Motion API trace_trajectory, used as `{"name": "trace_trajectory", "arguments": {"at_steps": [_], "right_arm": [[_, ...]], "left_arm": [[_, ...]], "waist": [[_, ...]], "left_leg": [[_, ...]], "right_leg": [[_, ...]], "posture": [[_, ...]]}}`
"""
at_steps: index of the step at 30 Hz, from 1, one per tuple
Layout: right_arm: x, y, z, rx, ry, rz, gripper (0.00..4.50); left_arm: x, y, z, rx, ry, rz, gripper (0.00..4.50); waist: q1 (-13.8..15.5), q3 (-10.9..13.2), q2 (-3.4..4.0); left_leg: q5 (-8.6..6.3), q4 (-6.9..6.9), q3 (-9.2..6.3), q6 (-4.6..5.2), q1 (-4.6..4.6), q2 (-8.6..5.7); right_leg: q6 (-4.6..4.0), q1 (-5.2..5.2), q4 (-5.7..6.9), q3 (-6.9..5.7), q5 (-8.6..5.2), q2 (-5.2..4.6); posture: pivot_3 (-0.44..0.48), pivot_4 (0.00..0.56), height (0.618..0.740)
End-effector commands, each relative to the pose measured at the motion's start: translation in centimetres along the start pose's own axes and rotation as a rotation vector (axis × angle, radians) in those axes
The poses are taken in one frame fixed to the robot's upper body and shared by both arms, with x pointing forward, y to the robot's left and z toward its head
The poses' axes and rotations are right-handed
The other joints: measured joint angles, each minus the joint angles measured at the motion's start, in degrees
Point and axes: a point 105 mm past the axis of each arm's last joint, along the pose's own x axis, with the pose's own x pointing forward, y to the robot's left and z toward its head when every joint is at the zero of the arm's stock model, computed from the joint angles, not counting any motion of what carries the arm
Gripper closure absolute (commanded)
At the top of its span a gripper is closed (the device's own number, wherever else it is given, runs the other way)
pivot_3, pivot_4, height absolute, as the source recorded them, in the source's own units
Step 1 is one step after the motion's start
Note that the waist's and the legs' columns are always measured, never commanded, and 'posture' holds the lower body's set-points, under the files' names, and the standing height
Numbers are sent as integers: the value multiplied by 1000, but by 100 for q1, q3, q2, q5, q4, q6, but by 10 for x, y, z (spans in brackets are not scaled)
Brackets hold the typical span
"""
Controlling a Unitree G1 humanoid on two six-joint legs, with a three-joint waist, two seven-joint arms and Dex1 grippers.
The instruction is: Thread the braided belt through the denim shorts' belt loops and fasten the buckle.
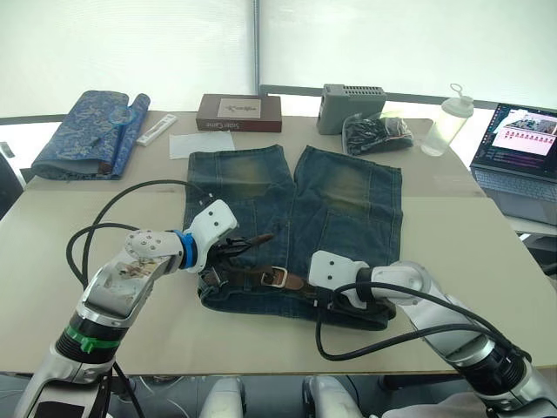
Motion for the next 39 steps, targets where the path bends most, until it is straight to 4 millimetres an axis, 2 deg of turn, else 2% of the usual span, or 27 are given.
{"name": "trace_trajectory", "arguments": {"at_steps": [1, 9, 15, 19, 23, 26, 30, 33, 39], "right_arm": [[0, 0, 3, -62, -3, -2, 1985], [8, -2, -7, -117, 50, -30, 1985], [10, -12, -7, -109, 70, -74, 1985], [10, -10, -5, -126, 70, -60, 3085], [5, -16, 5, -127, 45, -97, 4482], [-4, -23, 20, -91, -5, -144, 4482], [-13, -28, 29, -90, -19, -191, 4482], [-21, -35, 38, -124, -39, -242, 4482], [-22, -36, 41, -171, -55, -278, 4482]], "left_arm": [[-5, 4, 12, 38, -34, 23, 4500], [-4, 4, 12, 42, -26, 25, 4500], [-4, 2, 10, 40, -26, 24, 4500], [-5, -4, 11, 50, -45, -7, 4500], [-11, -18, 19, 103, -94, -89, 4500], [-12, -16, 23, 207, -107, -82, 4500], [-11, -14, 23, 310, -102, -96, 4500], [-12, -12, 14, 407, -36, -145, 4500], [-16, 4, 2, 577, 62, -211, 4500]], "waist": [[0, 0, 0], [-1, 0, 0], [-2, 0, 0], [-2, 0, 0], [-22, 0, 0], [-11, 0, 0], [-1, 0, 0], [1, 0, 0], [1, 0, 1]], "left_leg": [[0, 0, 0, 0, 0, 0], [0, 0, 1, 0, 0, 0], [0, 0, 1, 0, 3, 0], [0, 0, 0, 0, 2, 0], [0, 0, 1, 0, 3, 0], [0, 0, 0, 0, 3, 3], [0, 0, 1, 0, 2, 3], [0, 0, 1, 0, 0, 2], [0, 0, 2, -1, -2, 3]], "right_leg": [[0, 0, 0, 0, 0, 0], [-2, -1, 0, 0, -1, 0], [-4, 1, 1, 0, -2, 0], [0, 0, 1, 0, 0, 0], [-7, 0, 1, 0, -3, 1], [-13, -2, 4, -1, -6, 2], [-14, -2, 3, -1, -6, 1], [-16, -3, 1, -1, -7, 1], [-23, -5, 0, -2, -11, 1]], "posture": [[0, 150, 718], [0, 150, 718], [0, 150, 718], [0, 150, 718], [0, 150, 718], [0, 150, 718], [0, 150, 718], [0, 150, 718], [0, 150, 718]]}}
